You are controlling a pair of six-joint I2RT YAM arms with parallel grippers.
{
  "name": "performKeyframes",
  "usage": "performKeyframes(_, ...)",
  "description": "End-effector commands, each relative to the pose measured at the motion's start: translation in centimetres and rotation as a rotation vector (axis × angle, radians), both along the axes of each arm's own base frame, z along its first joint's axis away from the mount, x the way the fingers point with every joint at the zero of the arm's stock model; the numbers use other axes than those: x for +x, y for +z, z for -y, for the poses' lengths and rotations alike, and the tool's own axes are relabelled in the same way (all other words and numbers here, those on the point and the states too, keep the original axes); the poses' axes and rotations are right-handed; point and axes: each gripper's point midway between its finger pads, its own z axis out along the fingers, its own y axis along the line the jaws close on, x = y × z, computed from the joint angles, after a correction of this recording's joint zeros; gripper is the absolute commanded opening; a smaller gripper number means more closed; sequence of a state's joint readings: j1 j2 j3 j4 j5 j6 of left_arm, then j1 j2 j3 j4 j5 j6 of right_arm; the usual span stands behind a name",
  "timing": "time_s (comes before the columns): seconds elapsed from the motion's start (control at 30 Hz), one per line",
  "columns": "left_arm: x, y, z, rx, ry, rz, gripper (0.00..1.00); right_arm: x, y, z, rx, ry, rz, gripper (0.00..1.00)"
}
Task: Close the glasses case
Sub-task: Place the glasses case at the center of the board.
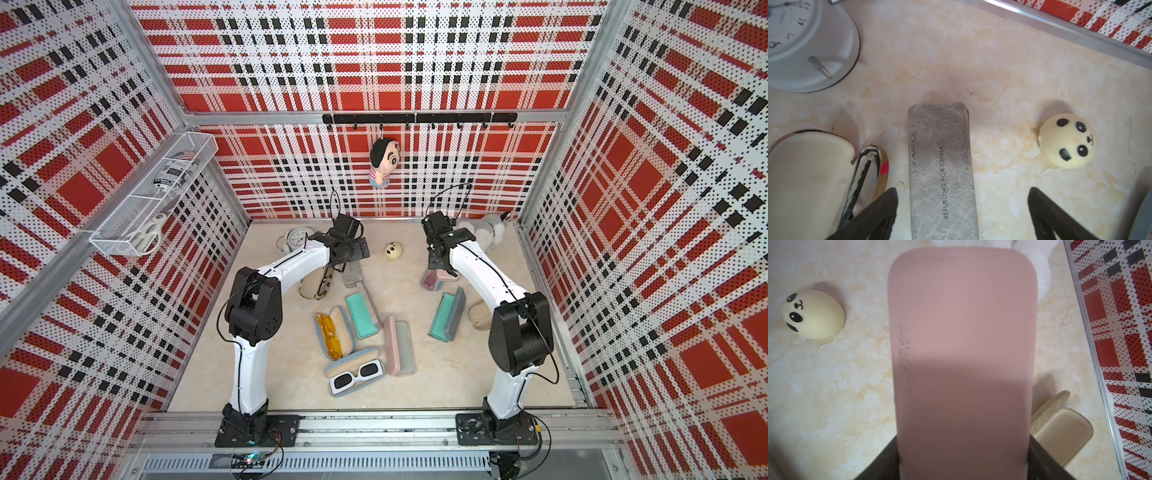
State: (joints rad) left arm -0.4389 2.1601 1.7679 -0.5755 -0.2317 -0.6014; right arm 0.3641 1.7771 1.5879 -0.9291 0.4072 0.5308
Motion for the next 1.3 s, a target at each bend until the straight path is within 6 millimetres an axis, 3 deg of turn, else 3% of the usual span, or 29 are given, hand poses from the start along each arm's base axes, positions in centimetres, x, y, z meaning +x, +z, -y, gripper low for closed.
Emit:
performKeyframes(0.0, -0.4, -2.3, 0.0, 0.006, 0.013, -0.049, 0.98, 0.4, 3.0, 0.9, 0.038, -0.036, 0.104, 0.38)
performKeyframes(0.43, -0.7, -4.3, 0.1, 0.025, 0.022, -0.081, 0.98, -0.7, 2.4, 8.1, 0.058, -0.262, 0.145, 0.38)
performKeyframes(0.77, -0.6, -5.5, -0.2, 0.037, 0.037, -0.098, 0.98, -0.6, 1.0, 10.4, 0.067, -0.312, 0.132, 0.38)
performKeyframes(1.03, 0.0, -6.2, 0.2, 0.033, 0.026, -0.104, 0.99, -0.9, -1.0, 13.4, 0.104, -0.425, 0.123, 0.37)
performKeyframes(1.27, 0.3, -6.9, -0.1, 0.044, 0.021, -0.113, 1.00, 0.3, -3.6, 16.1, 0.148, -0.541, 0.126, 0.36)
